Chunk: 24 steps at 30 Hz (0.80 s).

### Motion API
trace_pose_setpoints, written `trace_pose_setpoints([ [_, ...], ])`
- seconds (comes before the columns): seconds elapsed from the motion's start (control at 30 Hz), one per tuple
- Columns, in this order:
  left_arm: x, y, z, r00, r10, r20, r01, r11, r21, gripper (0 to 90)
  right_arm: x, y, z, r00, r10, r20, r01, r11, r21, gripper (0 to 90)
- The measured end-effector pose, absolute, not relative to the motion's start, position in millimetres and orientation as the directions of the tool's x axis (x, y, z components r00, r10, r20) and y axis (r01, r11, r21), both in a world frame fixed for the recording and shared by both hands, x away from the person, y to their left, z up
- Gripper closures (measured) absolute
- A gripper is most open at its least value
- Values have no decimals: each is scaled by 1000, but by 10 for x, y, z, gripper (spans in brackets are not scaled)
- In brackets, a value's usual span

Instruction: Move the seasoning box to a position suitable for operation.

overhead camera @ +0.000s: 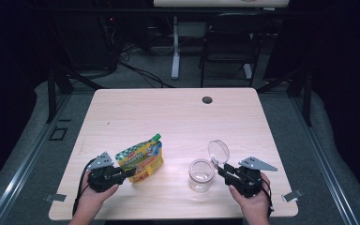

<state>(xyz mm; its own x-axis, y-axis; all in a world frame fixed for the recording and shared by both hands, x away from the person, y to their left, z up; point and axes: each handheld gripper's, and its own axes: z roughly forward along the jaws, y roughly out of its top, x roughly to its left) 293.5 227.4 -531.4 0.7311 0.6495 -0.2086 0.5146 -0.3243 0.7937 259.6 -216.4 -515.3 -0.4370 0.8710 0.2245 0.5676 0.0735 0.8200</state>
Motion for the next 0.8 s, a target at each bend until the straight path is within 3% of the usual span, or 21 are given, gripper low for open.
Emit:
trace_pose_setpoints([
  [0.6, 2921, 2356, -5329, 730, 633, -255, 539, -305, 785, 777, 2611, -2166, -5157, -441, 869, 226, 570, 77, 818, 671],
  [0.8, 2963, 2377, -5357, 712, 638, -292, 558, -263, 787, 692, 2614, -2151, -5167, -441, 867, 232, 571, 72, 818, 669],
])
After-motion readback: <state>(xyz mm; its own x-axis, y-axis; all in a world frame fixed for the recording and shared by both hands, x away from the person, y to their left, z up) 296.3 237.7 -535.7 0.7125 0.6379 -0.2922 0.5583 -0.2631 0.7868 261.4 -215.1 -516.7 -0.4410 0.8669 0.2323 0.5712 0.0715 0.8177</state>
